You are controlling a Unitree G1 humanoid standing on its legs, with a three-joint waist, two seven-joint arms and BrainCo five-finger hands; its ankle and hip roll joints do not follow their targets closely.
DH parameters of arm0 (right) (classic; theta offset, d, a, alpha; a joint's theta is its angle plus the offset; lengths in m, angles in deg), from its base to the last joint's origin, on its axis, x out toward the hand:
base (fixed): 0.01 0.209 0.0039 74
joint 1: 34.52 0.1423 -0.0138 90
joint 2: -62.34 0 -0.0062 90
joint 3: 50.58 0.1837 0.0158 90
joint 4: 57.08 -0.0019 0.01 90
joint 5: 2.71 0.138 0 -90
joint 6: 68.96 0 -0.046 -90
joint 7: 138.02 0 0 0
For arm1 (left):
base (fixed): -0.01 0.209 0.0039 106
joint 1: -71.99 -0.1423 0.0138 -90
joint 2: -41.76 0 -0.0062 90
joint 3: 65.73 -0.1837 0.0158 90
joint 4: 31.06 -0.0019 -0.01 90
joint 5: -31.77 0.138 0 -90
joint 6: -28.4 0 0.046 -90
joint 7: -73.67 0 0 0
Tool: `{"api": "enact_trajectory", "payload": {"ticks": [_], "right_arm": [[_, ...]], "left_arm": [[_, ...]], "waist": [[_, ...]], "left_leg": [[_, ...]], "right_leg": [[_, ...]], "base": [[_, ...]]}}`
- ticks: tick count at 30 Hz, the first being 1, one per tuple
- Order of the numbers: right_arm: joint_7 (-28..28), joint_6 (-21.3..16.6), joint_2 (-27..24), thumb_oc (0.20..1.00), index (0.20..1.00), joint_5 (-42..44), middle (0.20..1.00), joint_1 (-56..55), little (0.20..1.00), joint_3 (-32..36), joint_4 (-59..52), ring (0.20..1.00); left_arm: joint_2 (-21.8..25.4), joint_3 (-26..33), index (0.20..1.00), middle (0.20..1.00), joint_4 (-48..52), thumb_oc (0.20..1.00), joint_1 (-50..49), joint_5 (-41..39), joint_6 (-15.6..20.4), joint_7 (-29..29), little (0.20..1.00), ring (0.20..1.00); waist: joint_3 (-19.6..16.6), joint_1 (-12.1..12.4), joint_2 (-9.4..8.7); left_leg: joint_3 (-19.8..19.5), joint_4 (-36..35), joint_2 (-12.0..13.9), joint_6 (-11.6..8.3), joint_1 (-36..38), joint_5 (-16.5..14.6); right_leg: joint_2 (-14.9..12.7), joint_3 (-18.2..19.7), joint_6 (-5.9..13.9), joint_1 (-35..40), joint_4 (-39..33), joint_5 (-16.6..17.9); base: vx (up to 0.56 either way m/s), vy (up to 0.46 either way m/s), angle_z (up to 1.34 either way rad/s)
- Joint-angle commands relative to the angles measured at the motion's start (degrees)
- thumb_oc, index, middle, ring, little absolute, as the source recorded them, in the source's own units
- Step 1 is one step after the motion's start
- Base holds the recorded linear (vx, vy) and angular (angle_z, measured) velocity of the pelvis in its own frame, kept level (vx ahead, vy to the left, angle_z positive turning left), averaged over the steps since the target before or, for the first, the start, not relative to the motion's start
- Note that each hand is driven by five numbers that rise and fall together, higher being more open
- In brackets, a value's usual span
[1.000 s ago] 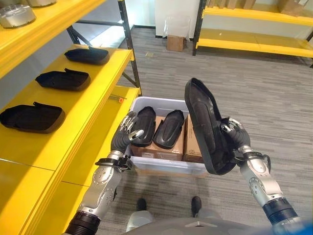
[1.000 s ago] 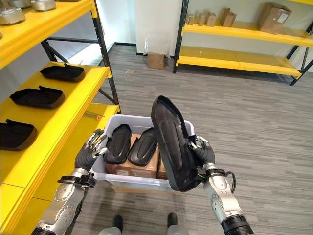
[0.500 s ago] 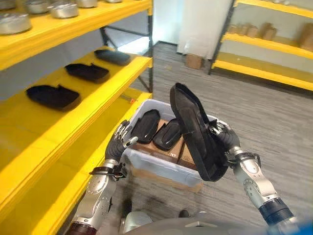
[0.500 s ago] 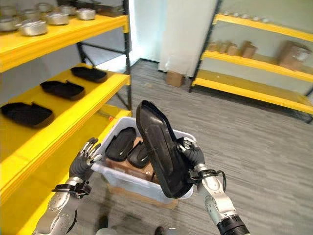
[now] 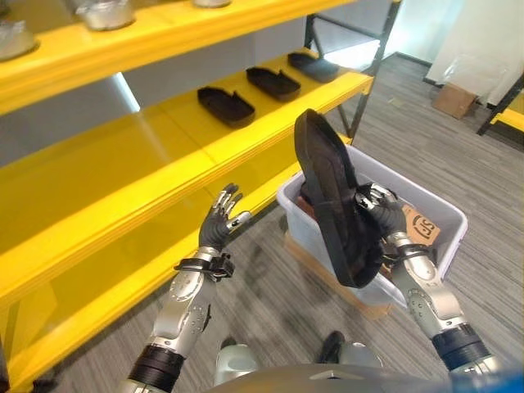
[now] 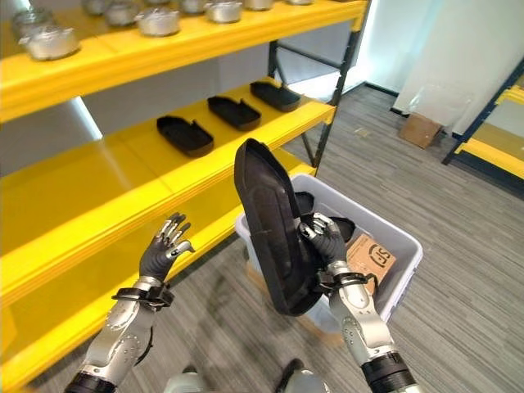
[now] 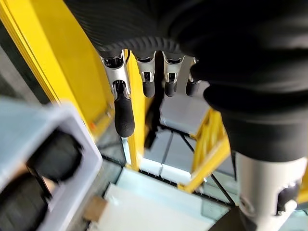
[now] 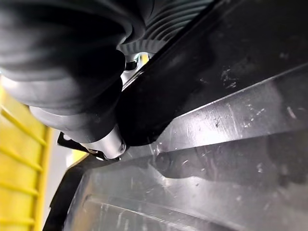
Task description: Move parts from the plastic box to the shelf.
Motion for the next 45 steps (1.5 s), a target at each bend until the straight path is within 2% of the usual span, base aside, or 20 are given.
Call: {"api": "enact_trajectory", "payload": {"ticks": [1,9,12,16,19,22,23,24,25,26,28,29,30,32,35,36,38,39,42,45], "right_arm": [[0.85,-3.25,0.0,0.2,0.2,1.49,0.2,2.1,0.2,1.38,-4.35,0.2],[0.94,-2.63,1.71,0.2,0.2,0.45,0.2,3.82,0.2,-0.51,-3.43,0.2],[1.1,-2.04,2.38,0.2,0.2,-0.29,0.2,5.59,0.2,-1.8,-2.78,0.2],[0.89,-1.9,3.14,0.2,0.2,-0.74,0.2,7.75,0.2,-2.92,-2.09,0.2],[0.53,-1.84,4.05,0.2,0.2,-0.83,0.2,8.95,0.2,-3.7,-1.85,0.2],[0.54,-1.7,4.38,0.2,0.2,-0.74,0.2,8.71,0.2,-3.68,-1.76,0.2],[0.47,-1.72,4.56,0.2,0.2,-0.57,0.2,8.64,0.2,-3.66,-1.78,0.2],[0.44,-1.76,4.71,0.2,0.2,-0.18,0.2,8.54,0.2,-3.53,-1.71,0.2],[0.56,-1.92,4.59,0.2,0.2,0.41,0.2,7.85,0.2,-3.33,-2.01,0.2],[1.23,-2.07,4.22,0.2,0.2,0.82,0.2,7.09,0.2,-3.21,-2.56,0.2],[1.83,-2.12,3.94,0.2,0.2,1.16,0.2,5.97,0.2,-3.17,-2.86,0.2],[1.83,-2.13,3.92,0.2,0.2,1.16,0.2,5.96,0.2,-3.19,-2.86,0.2],[1.68,-2.08,3.8,0.2,0.2,1.05,0.2,6.01,0.2,-3.04,-2.66,0.2],[1.56,-2.07,3.83,0.2,0.2,0.9,0.2,6.17,0.2,-3.09,-2.43,0.2],[1.88,-1.66,3.47,0.2,0.2,1.38,0.2,5.44,0.2,-2.5,-2.85,0.2],[1.88,-1.65,3.45,0.2,0.2,1.38,0.2,5.42,0.2,-2.51,-2.86,0.2],[2.71,-1.39,2.91,0.2,0.2,2.51,0.2,3.09,0.2,-1.08,-3.2,0.2],[3.26,-1.14,2.56,0.2,0.2,2.71,0.2,1.81,0.2,-0.53,-3.6,0.2],[3.7,-1.0,1.96,0.2,0.2,2.31,0.2,1.49,0.2,-0.12,-3.56,0.2],[3.94,-0.87,1.56,0.2,0.2,2.13,0.2,0.37,0.2,0.69,-4.13,0.2]], "left_arm": [[2.03,2.34,1.0,1.0,4.75,1.0,-1.23,-0.88,3.31,-0.51,1.0,1.0],[2.89,4.14,1.0,1.0,4.75,1.0,-1.4,-0.5,4.0,0.63,1.0,1.0],[3.18,4.97,1.0,1.0,5.16,1.0,-1.55,-0.45,4.42,1.17,1.0,1.0],[3.57,5.64,1.0,1.0,5.45,1.0,-1.21,-0.38,4.79,1.75,1.0,1.0],[4.19,5.91,1.0,1.0,5.95,1.0,-0.85,-0.19,5.29,2.19,1.0,1.0],[4.36,5.85,1.0,1.0,5.76,1.0,-0.75,0.01,5.44,2.23,1.0,1.0],[4.58,5.71,1.0,1.0,5.67,1.0,-0.43,0.13,5.45,2.35,1.0,1.0],[4.81,5.43,1.0,1.0,5.1,1.0,0.21,0.01,5.59,2.41,1.0,1.0],[5.17,5.11,1.0,1.0,4.3,1.0,0.93,0.04,5.8,2.58,1.0,1.0],[5.28,4.84,1.0,1.0,4.02,1.0,1.02,0.51,5.6,2.25,1.0,1.0],[5.15,4.6,1.0,1.0,3.99,1.0,0.81,1.17,5.46,2.19,1.0,1.0],[5.13,4.6,1.0,1.0,4.01,1.0,0.79,1.18,5.45,2.2,1.0,1.0],[5.09,4.6,1.0,1.0,4.39,1.0,0.4,0.86,5.29,2.18,1.0,1.0],[5.02,4.44,1.0,1.0,4.5,1.0,0.46,0.87,5.26,2.29,1.0,1.0],[4.89,4.58,1.0,1.0,4.01,1.0,0.28,1.15,5.38,1.83,1.0,1.0],[4.88,4.58,1.0,1.0,4.02,1.0,0.27,1.15,5.37,1.82,1.0,1.0],[4.46,4.7,1.0,1.0,3.3,1.0,-0.25,1.06,5.31,1.25,1.0,1.0],[4.13,4.77,1.0,1.0,3.18,1.0,-0.71,1.53,5.48,0.91,1.0,1.0],[4.01,4.99,1.0,1.0,3.29,1.0,-1.56,1.16,5.23,0.75,1.0,1.0],[3.72,5.26,1.0,1.0,3.87,1.0,-2.99,0.79,4.68,0.47,1.0,1.0]], "waist": [[-2.1,-0.8,0.06],[-2.05,1.56,-2.52],[-1.52,3.25,-3.85],[-1.27,4.47,-4.56],[-1.34,5.75,-4.83],[-1.75,6.05,-4.65],[-2.06,5.85,-4.57],[-2.22,5.13,-4.72],[-2.34,3.87,-3.85],[-2.52,3.02,-3.1],[-2.19,1.23,-1.99],[-2.13,1.18,-1.95],[-0.48,-0.32,-1.28],[0.24,-0.89,-1.1],[1.16,-2.57,-1.72],[1.25,-2.6,-1.64],[0.53,-3.35,-2.8],[-0.74,-3.23,-3.73],[-1.57,-2.95,-4.05],[-2.64,-2.44,-4.2]], "left_leg": [[-1.17,3.05,1.86,0.67,-6.17,1.36],[-0.85,5.98,-1.79,2.38,-8.88,-2.06],[-1.34,7.68,-4.43,3.62,-10.62,-3.79],[-1.98,9.97,-6.73,4.85,-12.55,-5.8],[-3.02,13.0,-9.66,6.67,-14.88,-8.48],[-3.71,12.91,-10.93,7.62,-15.25,-9.1],[-4.2,12.44,-11.58,8.08,-15.1,-9.17],[-4.53,11.71,-12.86,9.09,-15.63,-7.75],[-6.5,9.82,-14.13,9.96,-14.51,-7.17],[-8.19,7.03,-15.36,10.63,-12.43,-6.41],[-9.77,3.77,-16.21,10.98,-9.23,-5.52],[-9.83,3.73,-16.19,10.95,-9.11,-5.55],[-11.26,3.15,-15.96,10.69,-7.06,-5.86],[-11.69,3.23,-15.8,10.52,-6.22,-6.17],[-13.3,3.64,-16.18,9.55,-4.17,-7.39],[-13.36,3.68,-16.11,9.53,-4.06,-7.47],[-14.49,4.09,-16.73,8.86,-3.33,-8.03],[-14.55,3.18,-16.22,8.17,-2.26,-8.2],[-15.21,2.19,-15.43,7.49,-1.5,-7.73],[-15.78,0.63,-13.22,6.2,-0.35,-7.08]], "right_leg": [[-0.39,0.68,2.85,8.37,-0.79,-2.81],[-2.89,1.21,5.59,8.72,-5.2,2.56],[-4.15,1.36,7.13,9.32,-7.43,6.07],[-5.54,0.9,8.4,9.97,-9.23,9.02],[-7.96,0.96,10.08,10.58,-10.21,14.44],[-8.6,1.62,10.12,10.52,-9.67,15.47],[-8.52,3.44,9.93,10.13,-8.87,15.8],[-8.48,6.42,8.68,8.52,-7.72,16.26],[-5.46,14.43,7.28,6.27,-4.88,15.36],[-2.71,18.03,6.09,4.13,-1.25,14.0],[-0.79,19.65,5.08,-0.76,1.54,12.71],[-0.79,19.59,5.06,-0.67,1.64,12.6],[-2.01,21.28,5.77,-4.63,-0.89,14.09],[-1.84,22.91,6.32,-5.92,-2.23,15.1],[-1.28,27.82,8.09,-7.03,-9.2,16.8],[-1.22,27.72,8.07,-6.83,-9.29,16.8],[-1.03,29.2,8.77,-4.66,-10.11,16.84],[-0.73,28.3,9.24,-2.72,-10.65,16.19],[-0.08,27.4,9.31,-1.62,-10.33,15.44],[0.82,24.99,8.54,-0.16,-10.1,12.25]], "base": [[0.06,0.189,0.22],[0.04,0.163,0.03],[0.05,0.204,0.03],[0.04,0.172,0.13],[0.06,0.249,0.25],[0.06,0.194,0.33],[0.04,0.226,0.26],[0.08,0.287,0.32],[0.15,0.344,0.97],[0.23,0.317,1.23],[0.19,0.179,1.04],[0.19,0.027,0.68],[0.11,-0.031,0.45],[0.11,-0.057,0.31],[0.13,-0.115,0.32],[0.16,-0.174,0.18],[0.14,-0.206,0.64],[0.12,-0.185,1.18],[0.1,-0.176,0.44],[0.07,-0.206,0.06]]}}
